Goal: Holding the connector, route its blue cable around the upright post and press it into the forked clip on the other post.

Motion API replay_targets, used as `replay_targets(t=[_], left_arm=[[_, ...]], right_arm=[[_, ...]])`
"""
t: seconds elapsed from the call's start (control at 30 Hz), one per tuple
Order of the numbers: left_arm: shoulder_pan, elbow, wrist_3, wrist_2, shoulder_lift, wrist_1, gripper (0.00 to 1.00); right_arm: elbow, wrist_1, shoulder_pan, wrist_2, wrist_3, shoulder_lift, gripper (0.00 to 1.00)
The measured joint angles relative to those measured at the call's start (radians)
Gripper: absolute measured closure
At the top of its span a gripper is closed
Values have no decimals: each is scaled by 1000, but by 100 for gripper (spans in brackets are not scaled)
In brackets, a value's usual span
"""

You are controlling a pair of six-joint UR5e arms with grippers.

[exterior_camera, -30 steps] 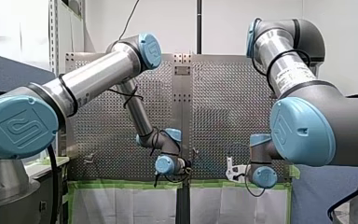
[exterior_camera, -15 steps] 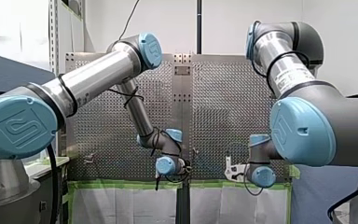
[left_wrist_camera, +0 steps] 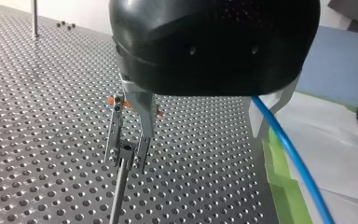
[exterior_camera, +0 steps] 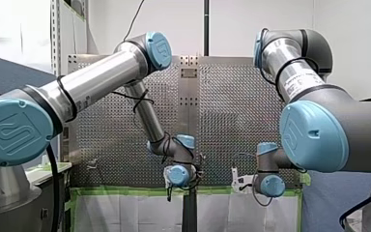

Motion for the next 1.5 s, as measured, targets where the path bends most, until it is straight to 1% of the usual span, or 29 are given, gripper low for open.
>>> replay_targets(t=[0.07,0.17,0.27,0.33,0.43,0.53,0.67,1.03,1.17,1.2,1.23,1.27,1.3,1.33,1.37,1.4,1.43,1.5], left_arm=[[-8,0,-18,-18,0,0,1],[-20,0,-43,-43,0,-1,1],[-30,0,-59,-66,0,-2,1],[-34,0,-56,-80,0,-2,1],[-42,0,-40,-103,0,-1,1],[-48,0,-18,-127,0,1,1],[-52,0,18,-163,-1,12,1],[-51,0,97,-243,-1,57,1],[-52,0,137,-279,0,62,1],[-53,0,147,-284,0,63,4],[-54,0,156,-288,0,63,4],[-54,0,168,-292,-1,64,22],[-55,0,177,-293,-1,64,27],[-55,0,184,-294,-1,64,27],[-55,0,194,-294,-1,64,43],[-55,0,202,-294,-1,64,55],[-55,0,210,-294,-1,64,55],[-55,0,221,-293,0,65,68]], right_arm=[[-5,3,-2,-12,-2,3,100],[-18,8,0,-22,-5,15,100],[-31,25,3,-30,-21,32,100],[-35,32,6,-34,-33,39,100],[-38,36,7,-38,-42,43,100],[-38,37,7,-39,-44,44,100],[-38,38,7,-39,-45,45,100],[-39,37,7,-39,-46,48,100],[-39,38,4,-39,-46,48,100],[-40,38,3,-39,-45,48,100],[-40,39,4,-39,-45,48,100],[-40,39,4,-39,-45,48,100],[-40,39,5,-39,-46,48,100],[-40,39,6,-39,-46,48,100],[-40,39,6,-39,-46,48,100],[-40,40,7,-39,-46,48,100],[-40,40,7,-39,-46,48,100],[-40,40,8,-39,-46,48,100]])
